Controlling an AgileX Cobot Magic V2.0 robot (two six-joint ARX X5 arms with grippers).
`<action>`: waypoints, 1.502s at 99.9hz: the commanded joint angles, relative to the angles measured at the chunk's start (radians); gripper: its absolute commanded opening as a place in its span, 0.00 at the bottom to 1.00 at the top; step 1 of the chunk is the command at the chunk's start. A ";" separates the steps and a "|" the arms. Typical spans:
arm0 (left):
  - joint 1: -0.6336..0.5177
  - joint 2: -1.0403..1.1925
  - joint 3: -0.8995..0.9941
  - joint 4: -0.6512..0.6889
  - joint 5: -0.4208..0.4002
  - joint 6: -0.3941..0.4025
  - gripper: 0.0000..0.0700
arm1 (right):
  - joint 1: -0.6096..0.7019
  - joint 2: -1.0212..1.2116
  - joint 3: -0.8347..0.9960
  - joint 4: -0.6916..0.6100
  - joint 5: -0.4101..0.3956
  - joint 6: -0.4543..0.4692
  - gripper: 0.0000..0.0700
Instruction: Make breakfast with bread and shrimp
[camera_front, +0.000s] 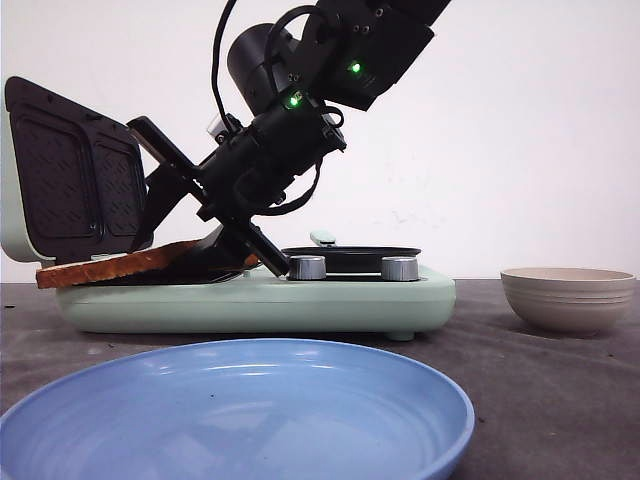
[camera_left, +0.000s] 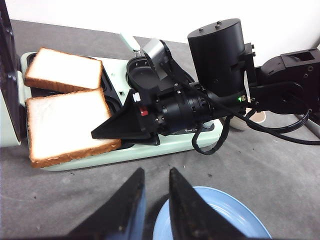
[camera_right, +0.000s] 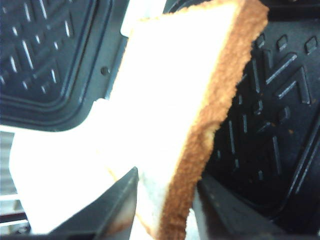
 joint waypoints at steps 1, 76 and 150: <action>-0.001 0.002 0.003 0.013 -0.003 0.003 0.00 | -0.021 0.011 0.019 -0.021 0.050 -0.043 0.29; -0.001 0.002 0.003 0.010 -0.003 0.002 0.00 | -0.031 -0.079 0.023 -0.134 0.160 -0.200 0.29; -0.001 0.002 0.003 0.008 -0.045 0.003 0.06 | -0.027 -0.380 0.023 -0.273 0.499 -0.634 0.28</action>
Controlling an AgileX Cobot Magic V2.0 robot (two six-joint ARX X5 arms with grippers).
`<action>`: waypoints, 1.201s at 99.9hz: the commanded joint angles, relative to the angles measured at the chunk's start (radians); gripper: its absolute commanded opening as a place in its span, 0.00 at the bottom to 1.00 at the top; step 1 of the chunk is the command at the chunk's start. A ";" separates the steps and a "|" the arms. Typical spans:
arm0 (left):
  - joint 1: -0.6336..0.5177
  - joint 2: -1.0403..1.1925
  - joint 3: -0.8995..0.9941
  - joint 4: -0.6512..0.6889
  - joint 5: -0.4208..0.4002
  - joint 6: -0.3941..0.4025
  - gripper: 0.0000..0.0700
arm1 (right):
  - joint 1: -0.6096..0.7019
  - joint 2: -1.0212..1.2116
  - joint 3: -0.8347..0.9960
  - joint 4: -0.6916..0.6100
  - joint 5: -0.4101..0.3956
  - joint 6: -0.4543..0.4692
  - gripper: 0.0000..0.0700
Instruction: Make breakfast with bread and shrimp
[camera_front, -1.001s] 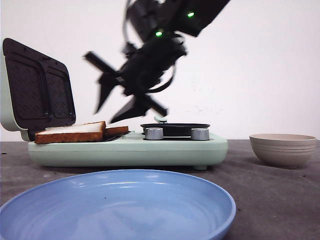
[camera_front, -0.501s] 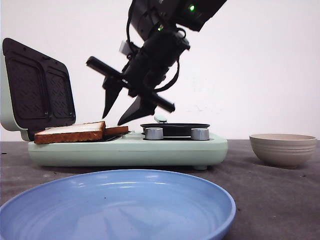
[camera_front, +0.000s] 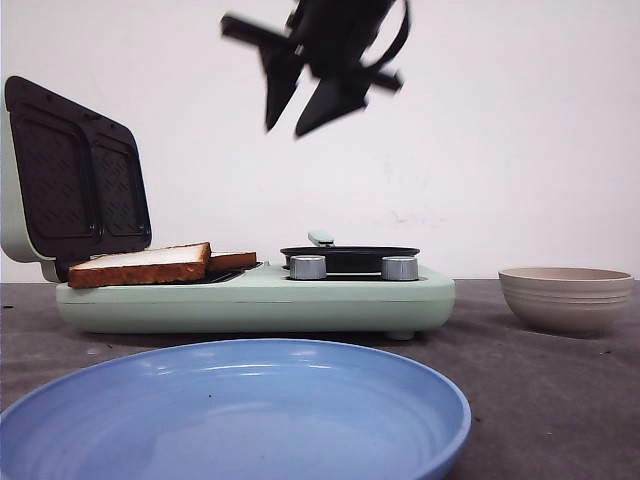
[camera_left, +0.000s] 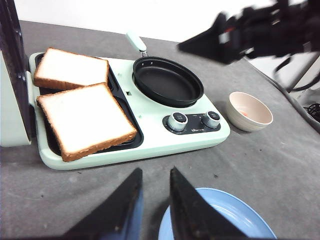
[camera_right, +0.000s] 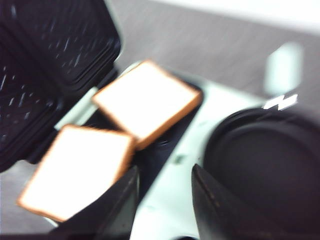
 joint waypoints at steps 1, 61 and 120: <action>-0.001 0.002 0.003 0.012 -0.014 0.003 0.06 | 0.009 -0.023 0.019 -0.021 0.036 -0.084 0.28; -0.001 0.002 0.003 0.020 -0.051 -0.002 0.06 | -0.044 -0.332 0.018 -0.278 0.069 -0.161 0.00; -0.001 0.002 0.003 0.066 -0.073 -0.013 0.06 | -0.044 -0.798 -0.440 -0.129 -0.072 -0.235 0.00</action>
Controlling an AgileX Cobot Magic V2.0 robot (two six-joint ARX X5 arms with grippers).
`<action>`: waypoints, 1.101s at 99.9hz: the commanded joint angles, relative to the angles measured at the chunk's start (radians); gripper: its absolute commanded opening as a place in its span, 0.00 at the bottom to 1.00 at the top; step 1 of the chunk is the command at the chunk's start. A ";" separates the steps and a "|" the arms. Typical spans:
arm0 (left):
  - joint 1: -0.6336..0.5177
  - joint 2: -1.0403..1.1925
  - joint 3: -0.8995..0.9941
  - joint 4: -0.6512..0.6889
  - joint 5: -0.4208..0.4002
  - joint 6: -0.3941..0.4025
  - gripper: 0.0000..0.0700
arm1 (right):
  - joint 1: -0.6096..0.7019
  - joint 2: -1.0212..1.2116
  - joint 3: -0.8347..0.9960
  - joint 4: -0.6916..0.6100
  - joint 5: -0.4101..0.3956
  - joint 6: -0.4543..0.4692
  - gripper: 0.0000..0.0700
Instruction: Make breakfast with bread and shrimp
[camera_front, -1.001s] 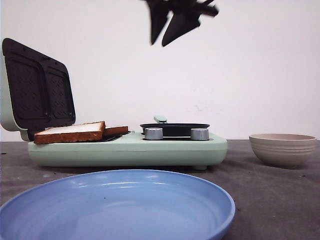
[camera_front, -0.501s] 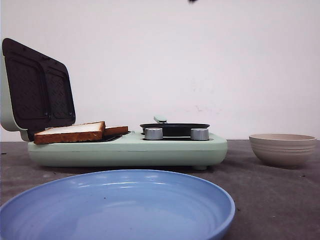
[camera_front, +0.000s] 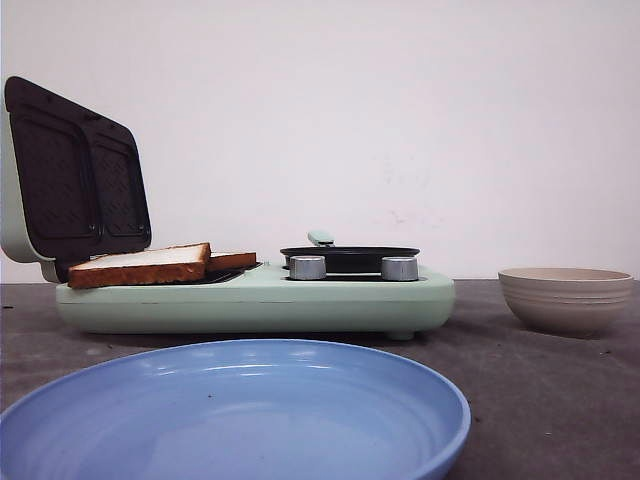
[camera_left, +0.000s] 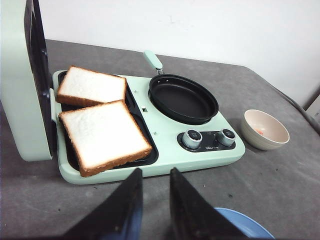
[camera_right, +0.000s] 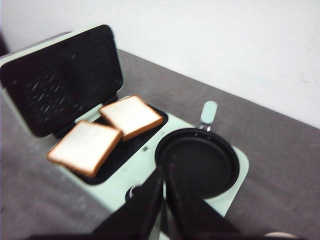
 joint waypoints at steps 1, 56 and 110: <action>-0.001 0.002 0.003 0.020 -0.005 -0.002 0.06 | 0.007 -0.070 -0.095 0.037 -0.010 -0.019 0.00; -0.001 0.002 0.003 0.026 -0.040 -0.104 0.06 | 0.007 -0.537 -0.600 0.043 -0.022 0.171 0.00; 0.069 0.010 0.012 0.132 -0.137 -0.328 0.16 | 0.007 -0.555 -0.608 -0.049 -0.023 0.166 0.00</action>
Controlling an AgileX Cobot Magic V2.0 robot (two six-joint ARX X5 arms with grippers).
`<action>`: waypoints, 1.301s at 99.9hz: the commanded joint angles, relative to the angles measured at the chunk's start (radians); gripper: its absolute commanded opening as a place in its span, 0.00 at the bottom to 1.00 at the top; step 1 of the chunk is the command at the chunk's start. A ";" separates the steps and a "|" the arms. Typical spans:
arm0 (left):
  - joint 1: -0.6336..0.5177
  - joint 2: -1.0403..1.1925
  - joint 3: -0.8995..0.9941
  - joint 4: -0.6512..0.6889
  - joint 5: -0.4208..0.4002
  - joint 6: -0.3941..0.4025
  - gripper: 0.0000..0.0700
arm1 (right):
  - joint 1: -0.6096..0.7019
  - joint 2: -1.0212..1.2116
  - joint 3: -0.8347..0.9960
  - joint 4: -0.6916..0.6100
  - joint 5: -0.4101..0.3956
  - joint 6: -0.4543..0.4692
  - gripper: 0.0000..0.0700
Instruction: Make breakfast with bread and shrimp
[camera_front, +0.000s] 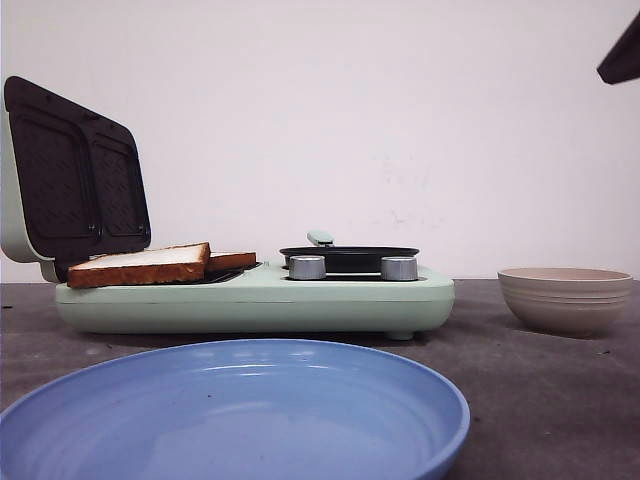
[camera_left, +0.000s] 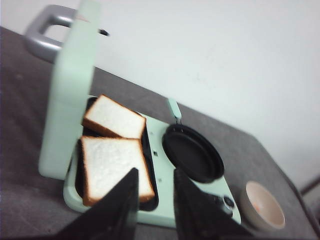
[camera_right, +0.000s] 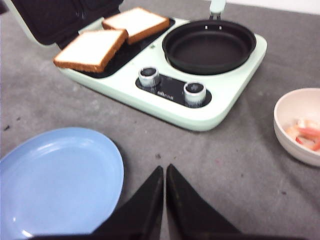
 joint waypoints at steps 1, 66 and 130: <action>0.021 0.011 0.013 0.014 -0.001 -0.031 0.16 | 0.007 0.001 0.005 0.003 -0.001 0.004 0.00; 0.493 0.652 0.525 0.018 0.503 0.040 0.16 | 0.007 0.001 0.005 0.003 -0.002 0.003 0.00; 0.581 1.331 1.083 -0.186 0.862 0.087 0.47 | 0.008 0.001 0.005 0.013 -0.058 -0.003 0.00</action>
